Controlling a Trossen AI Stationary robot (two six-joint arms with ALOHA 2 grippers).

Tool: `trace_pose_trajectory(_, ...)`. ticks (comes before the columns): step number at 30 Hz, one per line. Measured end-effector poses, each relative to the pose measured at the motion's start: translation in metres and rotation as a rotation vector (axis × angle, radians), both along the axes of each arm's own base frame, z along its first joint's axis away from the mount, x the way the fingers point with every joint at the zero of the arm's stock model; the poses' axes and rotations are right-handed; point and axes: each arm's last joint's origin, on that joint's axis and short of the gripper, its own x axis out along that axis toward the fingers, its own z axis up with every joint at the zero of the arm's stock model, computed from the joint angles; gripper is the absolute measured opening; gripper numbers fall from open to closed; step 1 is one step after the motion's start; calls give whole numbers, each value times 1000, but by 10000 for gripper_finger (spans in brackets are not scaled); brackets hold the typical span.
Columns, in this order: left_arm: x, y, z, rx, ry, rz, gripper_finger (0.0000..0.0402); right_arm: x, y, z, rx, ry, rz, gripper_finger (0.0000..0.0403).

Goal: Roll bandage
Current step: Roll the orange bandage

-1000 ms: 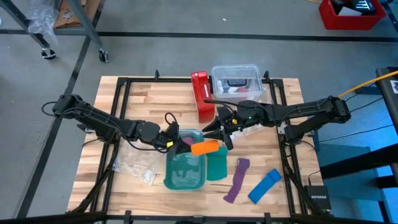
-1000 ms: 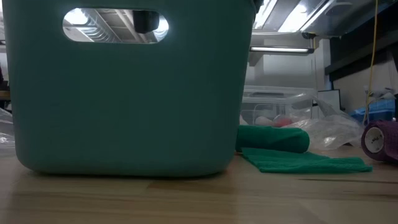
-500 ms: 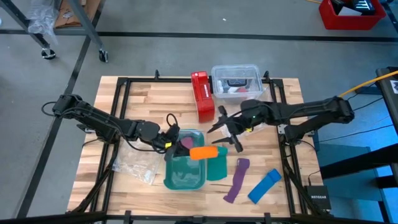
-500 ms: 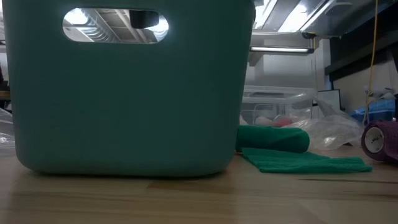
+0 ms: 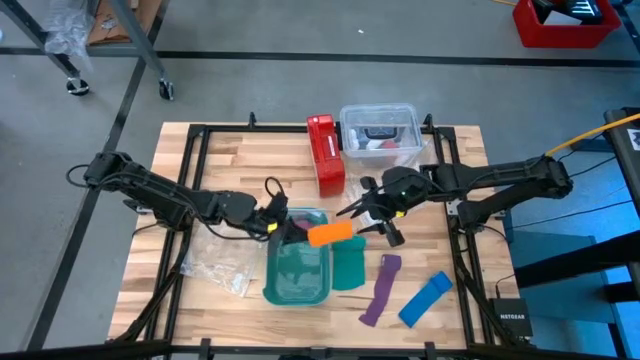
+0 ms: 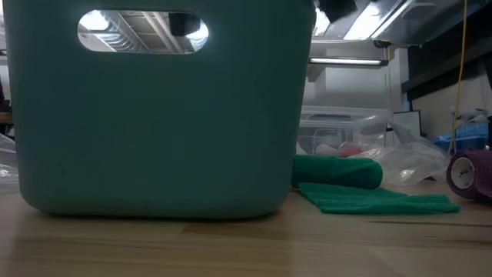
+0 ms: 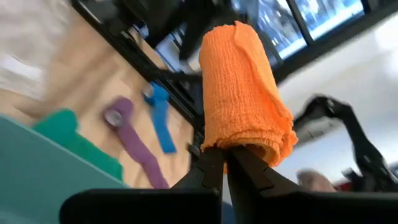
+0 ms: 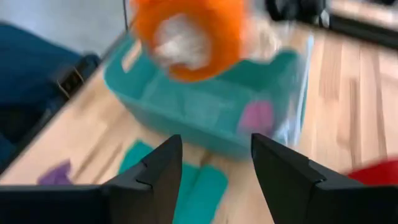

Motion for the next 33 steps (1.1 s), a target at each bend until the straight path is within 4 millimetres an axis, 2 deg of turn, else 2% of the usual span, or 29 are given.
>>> trace_pose_trajectory(6, -1, 23, 4, 10, 6, 86, 0, -5, -1, -6, 5, 85, -25, 193)
trace_pose_trajectory(11, -19, 46, 13, 43, 65, 158, 0, -5, -1, -7, 9, 99, -30, 193)
trace_pose_trajectory(15, -48, 60, 23, 82, 152, 242, 0, -6, -1, -7, 9, 108, -31, 193)
trace_pose_trajectory(22, -122, 71, 37, 129, 266, 436, 0, -6, -1, -7, 9, 109, -31, 193)
trace_pose_trajectory(28, -172, 73, 26, 91, 440, 566, 0, -6, -1, -7, 31, 118, -50, 193)
trace_pose_trajectory(33, -191, 74, 10, 60, 633, 629, 0, -6, -1, -7, 47, 125, -64, 193)
